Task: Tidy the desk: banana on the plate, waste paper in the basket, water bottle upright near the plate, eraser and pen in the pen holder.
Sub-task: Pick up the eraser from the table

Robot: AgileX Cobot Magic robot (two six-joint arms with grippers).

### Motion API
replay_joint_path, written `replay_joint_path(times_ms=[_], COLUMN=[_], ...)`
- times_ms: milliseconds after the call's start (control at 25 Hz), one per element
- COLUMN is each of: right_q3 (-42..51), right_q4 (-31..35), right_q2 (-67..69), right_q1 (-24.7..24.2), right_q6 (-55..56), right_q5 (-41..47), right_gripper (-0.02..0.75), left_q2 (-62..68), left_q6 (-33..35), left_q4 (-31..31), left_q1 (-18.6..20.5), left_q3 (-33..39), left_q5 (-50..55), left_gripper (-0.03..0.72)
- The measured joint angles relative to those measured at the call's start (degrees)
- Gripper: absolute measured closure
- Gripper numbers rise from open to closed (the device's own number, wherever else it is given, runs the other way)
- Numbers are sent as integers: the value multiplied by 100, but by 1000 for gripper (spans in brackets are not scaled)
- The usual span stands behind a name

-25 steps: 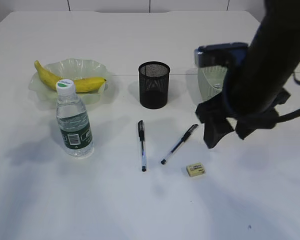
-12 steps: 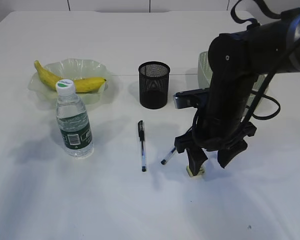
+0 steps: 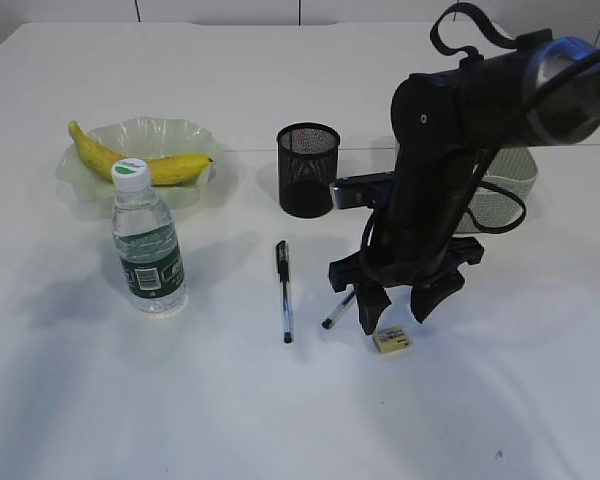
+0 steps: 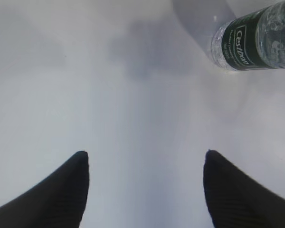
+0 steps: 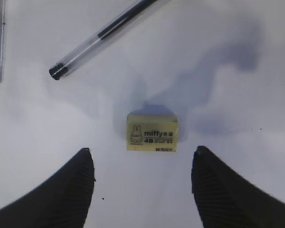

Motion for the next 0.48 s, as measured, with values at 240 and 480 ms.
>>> replay_joint_path(times_ms=[240, 480], right_q3=[-160, -160], right_q4=[0, -22], right_q2=[280, 425], right_q1=[0, 0], right_q6=[17, 41], right_q5=[12, -9], right_gripper=[258, 258], left_q2=[0, 0], left_q6=[0, 0], left_q4=[-9, -9], left_q1=[0, 0], left_q3=[0, 0], left_q5=[0, 0], left_gripper=[158, 159])
